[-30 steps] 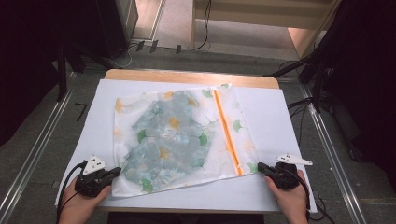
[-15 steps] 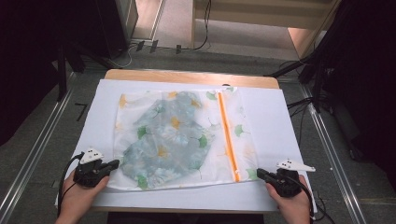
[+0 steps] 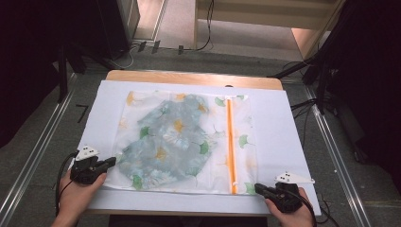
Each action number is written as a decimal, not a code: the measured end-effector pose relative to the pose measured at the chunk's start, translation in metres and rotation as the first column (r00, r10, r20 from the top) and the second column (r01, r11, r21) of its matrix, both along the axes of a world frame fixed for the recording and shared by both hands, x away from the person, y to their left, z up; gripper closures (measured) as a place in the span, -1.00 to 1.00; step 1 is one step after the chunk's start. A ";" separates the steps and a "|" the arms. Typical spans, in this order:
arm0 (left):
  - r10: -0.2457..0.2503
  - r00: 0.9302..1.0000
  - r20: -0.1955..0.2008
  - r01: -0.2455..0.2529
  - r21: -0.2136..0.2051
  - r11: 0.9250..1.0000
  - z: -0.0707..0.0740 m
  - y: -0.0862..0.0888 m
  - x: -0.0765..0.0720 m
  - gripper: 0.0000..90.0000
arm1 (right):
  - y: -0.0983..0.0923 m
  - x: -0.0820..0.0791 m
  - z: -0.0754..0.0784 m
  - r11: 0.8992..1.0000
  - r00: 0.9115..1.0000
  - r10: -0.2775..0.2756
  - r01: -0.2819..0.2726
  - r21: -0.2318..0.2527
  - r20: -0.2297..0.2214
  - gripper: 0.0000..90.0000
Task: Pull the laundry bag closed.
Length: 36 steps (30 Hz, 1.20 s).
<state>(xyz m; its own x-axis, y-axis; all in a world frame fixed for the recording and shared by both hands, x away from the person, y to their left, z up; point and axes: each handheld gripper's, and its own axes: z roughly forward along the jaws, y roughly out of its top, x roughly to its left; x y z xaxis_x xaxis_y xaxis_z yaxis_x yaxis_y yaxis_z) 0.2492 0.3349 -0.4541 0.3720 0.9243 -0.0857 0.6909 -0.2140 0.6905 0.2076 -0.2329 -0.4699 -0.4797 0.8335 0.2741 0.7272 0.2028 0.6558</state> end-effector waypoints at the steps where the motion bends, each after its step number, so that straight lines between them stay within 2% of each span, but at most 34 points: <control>1: 0.002 1.000 0.001 -0.002 0.000 1.000 0.001 0.000 -0.001 1.00 | 0.000 0.000 0.000 1.000 1.000 0.000 0.000 0.000 0.000 0.99; 5: 0.012 1.000 -0.003 -0.012 -0.011 1.000 0.003 0.004 -0.008 1.00 | -0.001 -0.003 0.001 1.000 1.000 0.003 -0.003 -0.003 -0.011 0.99; 9: 0.018 1.000 -0.009 -0.018 0.002 1.000 0.005 0.010 -0.018 1.00 | -0.001 -0.003 0.000 1.000 1.000 0.004 -0.004 -0.004 -0.015 0.99; 11: 0.013 1.000 -0.012 -0.013 -0.012 1.000 0.005 0.013 -0.021 1.00 | -0.001 -0.003 0.000 1.000 1.000 0.010 -0.010 -0.009 -0.011 0.99; 15: 0.004 1.000 0.002 -0.004 -0.072 0.997 0.004 0.013 -0.022 1.00 | -0.001 -0.002 0.000 1.000 1.000 0.007 -0.007 -0.026 -0.008 0.99; 20: -0.019 0.999 0.038 0.023 -0.095 0.995 0.007 0.007 -0.024 1.00 | -0.004 0.001 -0.001 0.999 1.000 -0.019 0.019 -0.040 -0.001 0.99; 22: -0.027 0.999 0.043 0.033 -0.126 0.992 0.008 0.005 -0.024 0.91 | -0.005 0.002 -0.002 0.999 1.000 -0.027 0.027 -0.038 0.004 0.99; 24: -0.039 0.998 0.048 0.046 -0.160 0.986 0.010 0.000 -0.025 0.88 | -0.007 0.002 -0.001 0.999 0.999 -0.043 0.043 -0.029 0.018 0.91; 26: -0.065 0.996 0.055 0.073 -0.162 0.984 0.012 -0.010 -0.025 0.87 | -0.008 0.001 0.000 0.998 0.997 -0.067 0.068 -0.016 0.044 0.59; 27: -0.080 0.995 0.057 0.089 -0.174 0.981 0.012 -0.016 -0.025 0.89 | -0.009 0.001 0.002 0.997 0.995 -0.071 0.072 -0.004 0.068 0.50; 28: -0.098 0.994 0.051 0.106 -0.191 0.976 0.012 -0.023 -0.024 0.92 | -0.010 0.001 0.004 0.997 0.994 -0.071 0.069 0.019 0.085 0.50; 30: -0.149 0.988 0.038 0.153 -0.207 0.966 0.012 -0.040 -0.021 1.00 | -0.008 0.000 0.009 0.997 0.991 -0.066 0.060 0.057 0.115 0.48; 31: -0.178 0.983 0.035 0.181 -0.199 0.963 0.012 -0.050 -0.020 1.00 | -0.006 0.000 0.010 0.996 0.990 -0.063 0.055 0.068 0.125 0.48; 34: -0.257 0.966 0.019 0.256 -0.186 0.948 0.010 -0.081 -0.018 1.00 | 0.003 0.002 0.010 0.995 0.993 -0.040 0.030 0.090 0.110 0.49; 36: -0.304 0.953 0.008 0.299 -0.192 0.935 0.008 -0.102 -0.016 1.00 | 0.011 0.005 0.008 0.995 0.995 -0.019 0.009 0.102 0.095 0.49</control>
